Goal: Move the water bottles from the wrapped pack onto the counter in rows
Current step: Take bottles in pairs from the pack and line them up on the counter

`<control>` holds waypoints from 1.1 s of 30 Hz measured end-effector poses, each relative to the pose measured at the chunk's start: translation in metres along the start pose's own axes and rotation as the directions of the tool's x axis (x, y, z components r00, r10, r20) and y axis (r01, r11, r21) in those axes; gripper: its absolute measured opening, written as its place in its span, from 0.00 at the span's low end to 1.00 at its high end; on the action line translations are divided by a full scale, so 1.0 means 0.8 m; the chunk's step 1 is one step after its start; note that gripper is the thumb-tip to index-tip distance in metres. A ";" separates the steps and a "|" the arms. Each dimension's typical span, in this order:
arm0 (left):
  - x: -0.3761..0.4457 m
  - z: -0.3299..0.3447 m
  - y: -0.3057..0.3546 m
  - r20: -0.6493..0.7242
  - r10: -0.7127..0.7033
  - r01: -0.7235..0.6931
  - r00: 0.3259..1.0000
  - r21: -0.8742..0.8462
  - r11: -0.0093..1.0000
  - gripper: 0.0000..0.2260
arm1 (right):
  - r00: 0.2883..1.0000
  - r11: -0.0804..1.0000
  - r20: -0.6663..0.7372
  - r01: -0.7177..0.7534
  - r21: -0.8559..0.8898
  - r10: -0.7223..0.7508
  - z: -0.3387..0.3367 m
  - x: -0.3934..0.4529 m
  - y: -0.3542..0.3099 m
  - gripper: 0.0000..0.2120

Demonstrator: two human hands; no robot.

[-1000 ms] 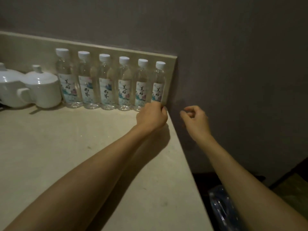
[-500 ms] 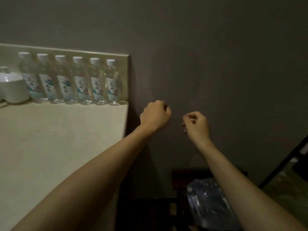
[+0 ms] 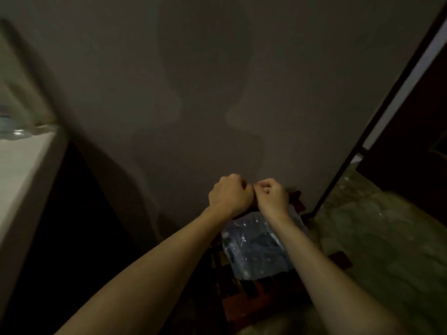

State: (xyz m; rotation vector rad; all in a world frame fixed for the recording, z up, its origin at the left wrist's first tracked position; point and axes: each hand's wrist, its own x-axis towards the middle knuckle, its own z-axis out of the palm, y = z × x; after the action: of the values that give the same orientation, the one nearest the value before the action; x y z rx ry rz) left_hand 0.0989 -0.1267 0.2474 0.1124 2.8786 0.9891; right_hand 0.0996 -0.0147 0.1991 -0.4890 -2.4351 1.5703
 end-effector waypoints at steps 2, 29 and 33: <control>0.025 0.040 -0.005 0.080 -0.031 0.031 0.996 0.007 1.000 0.12 | 0.997 0.997 -0.004 -0.078 -0.023 0.078 -0.005 0.015 0.039 0.03; 0.169 0.371 -0.132 0.737 -0.146 0.330 0.660 -0.110 0.938 0.19 | 0.688 0.735 0.317 -0.475 -0.483 0.653 0.046 0.149 0.355 0.15; 0.180 0.429 -0.140 0.819 -0.217 0.372 0.531 0.005 0.928 0.20 | 0.637 0.735 0.411 -0.398 -0.549 0.652 0.063 0.182 0.409 0.19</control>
State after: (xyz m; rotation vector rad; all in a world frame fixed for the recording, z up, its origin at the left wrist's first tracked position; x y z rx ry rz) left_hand -0.0091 0.0082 -0.1004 0.0371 1.8614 0.8074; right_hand 0.0016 0.1225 -0.1206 -1.0381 -3.3832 1.5572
